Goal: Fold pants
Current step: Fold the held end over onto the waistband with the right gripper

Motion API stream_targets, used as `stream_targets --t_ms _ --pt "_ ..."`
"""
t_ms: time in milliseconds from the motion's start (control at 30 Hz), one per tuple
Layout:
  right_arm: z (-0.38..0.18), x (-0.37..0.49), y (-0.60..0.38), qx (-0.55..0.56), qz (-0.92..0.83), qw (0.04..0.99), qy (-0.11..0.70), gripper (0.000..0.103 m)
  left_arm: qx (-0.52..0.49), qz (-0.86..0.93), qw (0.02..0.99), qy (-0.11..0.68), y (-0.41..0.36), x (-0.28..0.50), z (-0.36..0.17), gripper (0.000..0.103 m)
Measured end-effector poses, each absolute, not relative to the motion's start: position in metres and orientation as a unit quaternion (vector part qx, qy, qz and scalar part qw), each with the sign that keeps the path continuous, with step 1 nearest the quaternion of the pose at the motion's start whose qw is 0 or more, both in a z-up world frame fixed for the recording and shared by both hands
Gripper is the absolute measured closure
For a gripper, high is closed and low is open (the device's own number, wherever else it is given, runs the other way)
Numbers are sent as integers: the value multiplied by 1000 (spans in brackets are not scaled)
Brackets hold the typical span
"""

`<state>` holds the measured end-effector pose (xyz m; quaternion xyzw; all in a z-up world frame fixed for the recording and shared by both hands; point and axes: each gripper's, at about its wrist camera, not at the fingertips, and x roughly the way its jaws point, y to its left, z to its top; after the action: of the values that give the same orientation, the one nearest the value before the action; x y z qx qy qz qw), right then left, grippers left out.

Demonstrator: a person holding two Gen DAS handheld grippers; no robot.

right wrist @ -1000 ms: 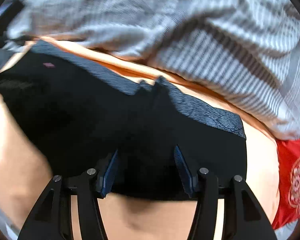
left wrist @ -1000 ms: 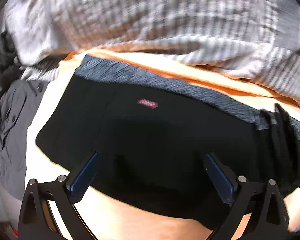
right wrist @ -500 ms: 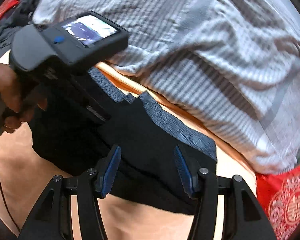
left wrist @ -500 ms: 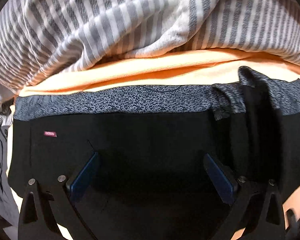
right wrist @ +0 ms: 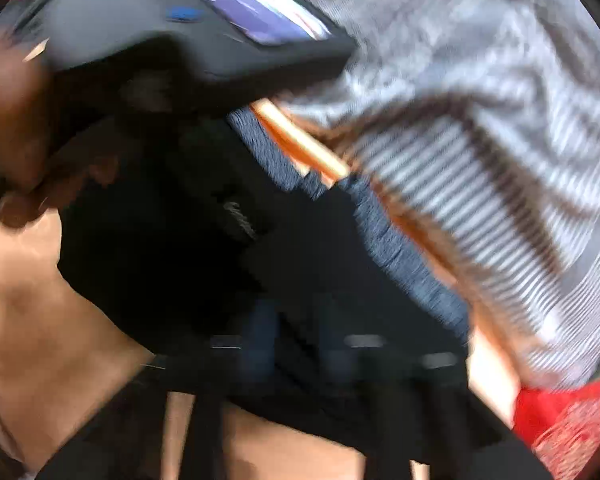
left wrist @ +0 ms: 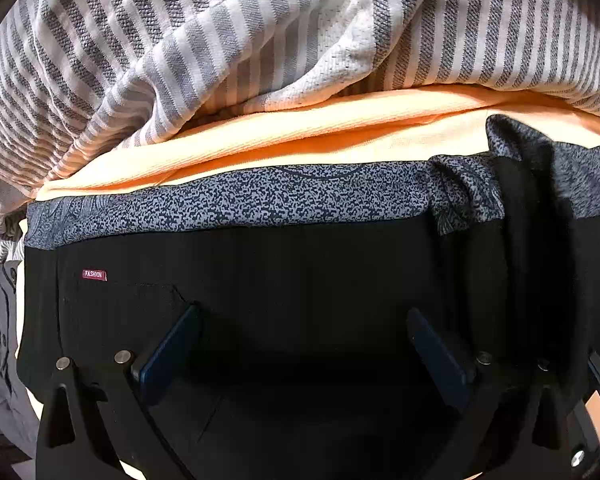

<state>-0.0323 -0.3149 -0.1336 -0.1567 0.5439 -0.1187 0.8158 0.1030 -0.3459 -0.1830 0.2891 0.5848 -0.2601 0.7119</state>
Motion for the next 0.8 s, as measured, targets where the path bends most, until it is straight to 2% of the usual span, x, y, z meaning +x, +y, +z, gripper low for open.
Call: stream_targets --t_ms 200,300,467,500,567,600,733,800 --pt "-118 -38 -324 -97 -94 826 548 96 263 -268 715 590 -337 111 -181 0" --pt "-129 -41 -312 -108 -83 817 560 95 254 -255 728 584 -329 117 -172 0" --pt "-132 -38 -310 -86 -93 817 562 89 228 -233 740 589 -302 135 -151 0" --pt "-127 -40 -315 -68 -93 820 561 86 229 -232 742 586 -299 136 -147 0" --pt "-112 -51 -331 -4 -87 827 556 64 226 -236 742 585 -295 133 -136 0" --pt "-106 -57 -341 21 -94 828 552 63 222 -242 741 586 -296 131 -131 0" --pt "-86 -93 -395 120 -165 811 548 64 203 -289 737 577 -317 108 -106 0" --pt "-84 -108 -423 174 -191 797 546 73 194 -315 729 576 -340 99 -99 0"
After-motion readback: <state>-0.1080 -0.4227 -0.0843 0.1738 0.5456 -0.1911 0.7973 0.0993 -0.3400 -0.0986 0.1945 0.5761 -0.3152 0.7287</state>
